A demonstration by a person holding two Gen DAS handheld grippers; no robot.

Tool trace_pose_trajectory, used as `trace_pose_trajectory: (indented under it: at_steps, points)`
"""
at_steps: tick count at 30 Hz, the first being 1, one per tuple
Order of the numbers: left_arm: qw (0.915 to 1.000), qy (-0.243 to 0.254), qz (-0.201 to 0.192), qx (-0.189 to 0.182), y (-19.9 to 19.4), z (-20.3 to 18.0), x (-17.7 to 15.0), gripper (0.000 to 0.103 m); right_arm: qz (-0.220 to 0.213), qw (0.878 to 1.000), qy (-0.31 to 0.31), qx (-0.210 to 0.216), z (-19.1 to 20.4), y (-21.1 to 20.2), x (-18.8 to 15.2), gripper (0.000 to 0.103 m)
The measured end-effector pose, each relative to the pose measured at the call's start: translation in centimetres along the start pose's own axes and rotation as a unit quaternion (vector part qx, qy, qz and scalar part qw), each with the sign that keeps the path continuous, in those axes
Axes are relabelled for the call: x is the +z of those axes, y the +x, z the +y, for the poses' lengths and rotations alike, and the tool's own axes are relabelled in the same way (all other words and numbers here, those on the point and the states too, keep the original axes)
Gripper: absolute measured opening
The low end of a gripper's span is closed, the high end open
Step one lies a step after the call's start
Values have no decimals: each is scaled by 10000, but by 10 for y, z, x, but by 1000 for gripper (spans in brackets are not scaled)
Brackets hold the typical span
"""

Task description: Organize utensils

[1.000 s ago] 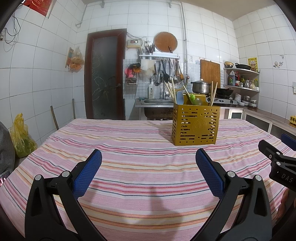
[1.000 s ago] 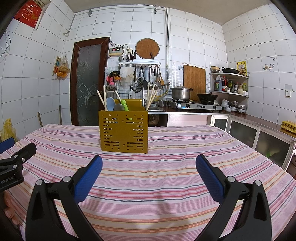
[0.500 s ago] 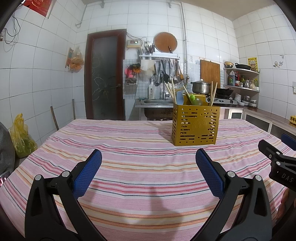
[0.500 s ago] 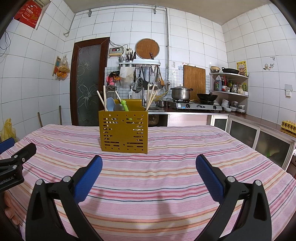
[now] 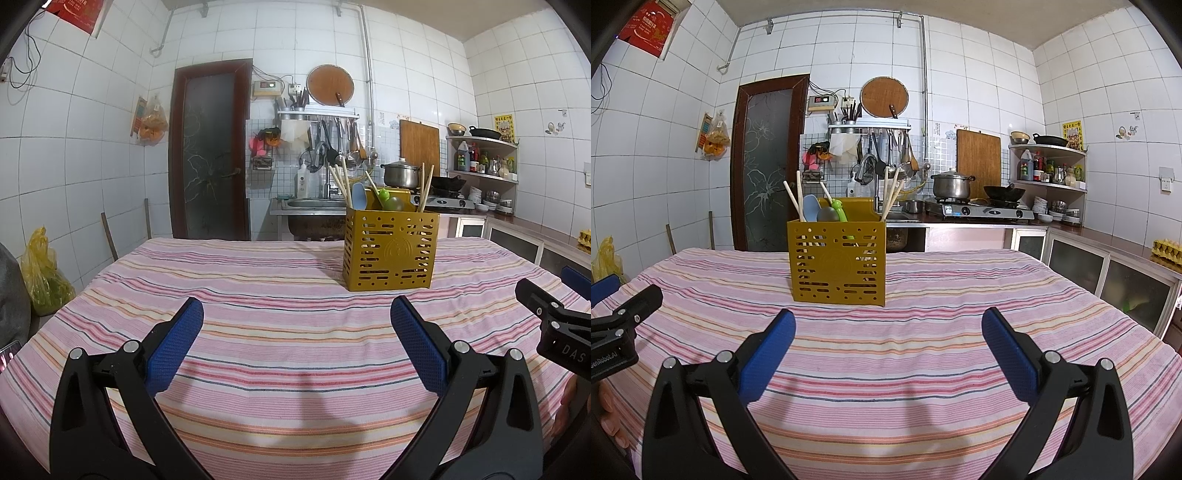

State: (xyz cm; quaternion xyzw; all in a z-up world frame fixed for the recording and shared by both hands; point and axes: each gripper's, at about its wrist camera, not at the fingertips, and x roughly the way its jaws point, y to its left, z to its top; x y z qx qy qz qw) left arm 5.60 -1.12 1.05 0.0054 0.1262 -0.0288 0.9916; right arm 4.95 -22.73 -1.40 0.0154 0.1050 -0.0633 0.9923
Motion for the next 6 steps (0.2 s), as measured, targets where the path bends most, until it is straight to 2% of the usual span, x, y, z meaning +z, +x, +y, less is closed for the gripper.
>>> trace_pose_trajectory:
  at_steps: [6]
  points:
    - [10000, 4, -4, 19, -2, -2, 1, 98, 1, 10000, 1, 2, 0, 0, 0, 99]
